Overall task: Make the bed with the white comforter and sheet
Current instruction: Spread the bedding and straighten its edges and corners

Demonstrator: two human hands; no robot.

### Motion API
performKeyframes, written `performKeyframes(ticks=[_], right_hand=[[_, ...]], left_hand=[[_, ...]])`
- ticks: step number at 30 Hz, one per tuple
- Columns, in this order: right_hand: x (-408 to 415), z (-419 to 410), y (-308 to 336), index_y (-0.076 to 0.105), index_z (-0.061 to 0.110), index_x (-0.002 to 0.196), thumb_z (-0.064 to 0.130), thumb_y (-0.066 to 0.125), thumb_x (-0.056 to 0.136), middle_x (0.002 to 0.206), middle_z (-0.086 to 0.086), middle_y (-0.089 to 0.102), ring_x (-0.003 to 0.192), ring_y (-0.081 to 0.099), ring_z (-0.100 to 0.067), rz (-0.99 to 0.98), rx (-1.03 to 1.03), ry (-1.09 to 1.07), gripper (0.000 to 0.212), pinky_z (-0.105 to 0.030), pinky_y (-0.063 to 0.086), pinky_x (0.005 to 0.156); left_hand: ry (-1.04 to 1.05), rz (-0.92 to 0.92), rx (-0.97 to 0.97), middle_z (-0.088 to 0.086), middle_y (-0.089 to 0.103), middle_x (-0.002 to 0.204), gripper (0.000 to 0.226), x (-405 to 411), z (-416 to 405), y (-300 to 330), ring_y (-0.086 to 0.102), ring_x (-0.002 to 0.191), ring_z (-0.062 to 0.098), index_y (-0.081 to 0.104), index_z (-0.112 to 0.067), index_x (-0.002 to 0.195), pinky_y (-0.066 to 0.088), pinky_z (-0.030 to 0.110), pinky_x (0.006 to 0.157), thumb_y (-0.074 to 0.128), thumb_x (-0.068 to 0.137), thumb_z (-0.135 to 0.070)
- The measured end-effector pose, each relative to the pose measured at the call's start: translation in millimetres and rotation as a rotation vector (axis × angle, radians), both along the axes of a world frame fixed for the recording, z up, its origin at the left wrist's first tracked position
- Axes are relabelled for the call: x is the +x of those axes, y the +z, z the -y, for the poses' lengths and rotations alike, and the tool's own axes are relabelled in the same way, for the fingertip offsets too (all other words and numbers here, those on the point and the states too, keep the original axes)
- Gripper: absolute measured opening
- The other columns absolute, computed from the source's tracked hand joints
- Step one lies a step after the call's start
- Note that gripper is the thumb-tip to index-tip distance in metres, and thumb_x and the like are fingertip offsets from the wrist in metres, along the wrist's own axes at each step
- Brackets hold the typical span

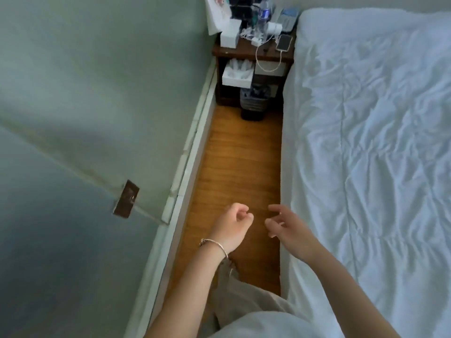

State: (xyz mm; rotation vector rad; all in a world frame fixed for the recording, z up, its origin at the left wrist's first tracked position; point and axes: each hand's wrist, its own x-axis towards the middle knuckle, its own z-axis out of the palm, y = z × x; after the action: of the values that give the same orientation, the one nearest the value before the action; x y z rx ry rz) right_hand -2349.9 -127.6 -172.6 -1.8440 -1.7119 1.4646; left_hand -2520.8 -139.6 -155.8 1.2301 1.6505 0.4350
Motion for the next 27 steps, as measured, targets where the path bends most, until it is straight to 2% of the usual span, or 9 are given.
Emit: performKeyframes(ticks=[2,6,9,12,16,19,21,24,27], right_hand=[[-1.2,-54.4,11.4,0.043,0.027,0.136,0.033,0.049,0.1,0.103,0.006,0.062,0.091,0.063,-0.008,-0.008,0.035,-0.083,0.037,-0.011,0.042,0.065],[-1.9,-148.7,23.5,0.045,0.026,0.136,0.032,0.052,0.099,0.108,0.006,0.06,0.097,0.062,-0.012,-0.037,0.072,-0.283,0.039,-0.013,0.042,0.069],[-4.7,-215.6,26.4,0.046,0.027,0.135,0.031,0.053,0.098,0.107,0.007,0.06,0.094,0.064,-0.014,-0.079,0.079,-0.417,0.038,-0.017,0.046,0.071],[-5.9,-281.1,27.1,0.047,0.03,0.134,0.032,0.055,0.098,0.113,0.005,0.061,0.096,0.064,-0.015,-0.092,0.107,-0.576,0.037,-0.02,0.046,0.073],[1.3,-348.7,35.5,0.049,0.03,0.132,0.032,0.057,0.096,0.116,0.002,0.061,0.099,0.063,-0.018,-0.124,0.107,-0.842,0.037,-0.02,0.043,0.069],[15.2,-387.1,41.6,0.05,0.031,0.131,0.033,0.059,0.095,0.114,0.004,0.062,0.099,0.063,-0.016,-0.147,0.091,-1.001,0.038,-0.023,0.044,0.074],[28.2,-412.3,41.1,0.051,0.031,0.131,0.032,0.06,0.094,0.112,0.006,0.063,0.097,0.063,-0.014,-0.164,0.101,-1.093,0.038,-0.026,0.046,0.078],[57.0,-456.8,33.9,0.051,0.032,0.13,0.03,0.061,0.093,0.11,0.006,0.064,0.094,0.065,-0.014,-0.188,0.119,-1.203,0.038,-0.032,0.05,0.084],[93.8,-505.5,19.2,0.05,0.038,0.127,0.03,0.062,0.093,0.109,0.006,0.064,0.093,0.065,-0.014,-0.205,0.126,-1.261,0.037,-0.028,0.048,0.081]], left_hand=[[-0.054,0.006,0.057,-0.007,0.05,0.131,0.033,-3.4,-64.4,6.5,0.047,0.104,0.001,0.05,-0.025,0.13,0.034,0.006,0.066,0.046,0.099,-0.037],[-0.075,0.066,0.121,-0.007,0.05,0.13,0.035,-10.1,-177.0,10.3,0.048,0.102,0.001,0.049,-0.023,0.132,0.034,0.006,0.064,0.05,0.098,-0.033],[-0.156,0.119,0.115,-0.007,0.051,0.129,0.034,-10.4,-262.7,5.4,0.049,0.105,0.003,0.049,-0.024,0.13,0.036,0.007,0.069,0.051,0.098,-0.034],[-0.3,0.166,0.107,-0.006,0.052,0.129,0.035,1.0,-357.0,1.4,0.052,0.108,0.007,0.049,-0.024,0.13,0.046,0.018,0.083,0.052,0.097,-0.034],[-0.529,0.203,0.079,-0.007,0.052,0.127,0.035,34.8,-467.1,12.2,0.053,0.11,0.009,0.05,-0.022,0.13,0.045,0.026,0.091,0.052,0.097,-0.033],[-0.638,0.22,0.006,-0.006,0.053,0.127,0.037,66.2,-528.9,17.9,0.054,0.113,0.013,0.05,-0.02,0.131,0.045,0.035,0.101,0.053,0.096,-0.032],[-0.669,0.225,-0.021,-0.005,0.055,0.124,0.035,87.3,-566.7,14.9,0.055,0.113,0.015,0.051,-0.02,0.129,0.046,0.04,0.101,0.053,0.096,-0.031],[-0.702,0.233,-0.055,-0.002,0.058,0.12,0.032,125.2,-626.3,1.9,0.058,0.109,0.016,0.053,-0.02,0.126,0.048,0.037,0.097,0.054,0.096,-0.031],[-0.741,0.211,-0.067,-0.004,0.057,0.12,0.032,172.5,-685.0,-16.9,0.058,0.109,0.017,0.052,-0.021,0.125,0.047,0.033,0.095,0.055,0.095,-0.031]])
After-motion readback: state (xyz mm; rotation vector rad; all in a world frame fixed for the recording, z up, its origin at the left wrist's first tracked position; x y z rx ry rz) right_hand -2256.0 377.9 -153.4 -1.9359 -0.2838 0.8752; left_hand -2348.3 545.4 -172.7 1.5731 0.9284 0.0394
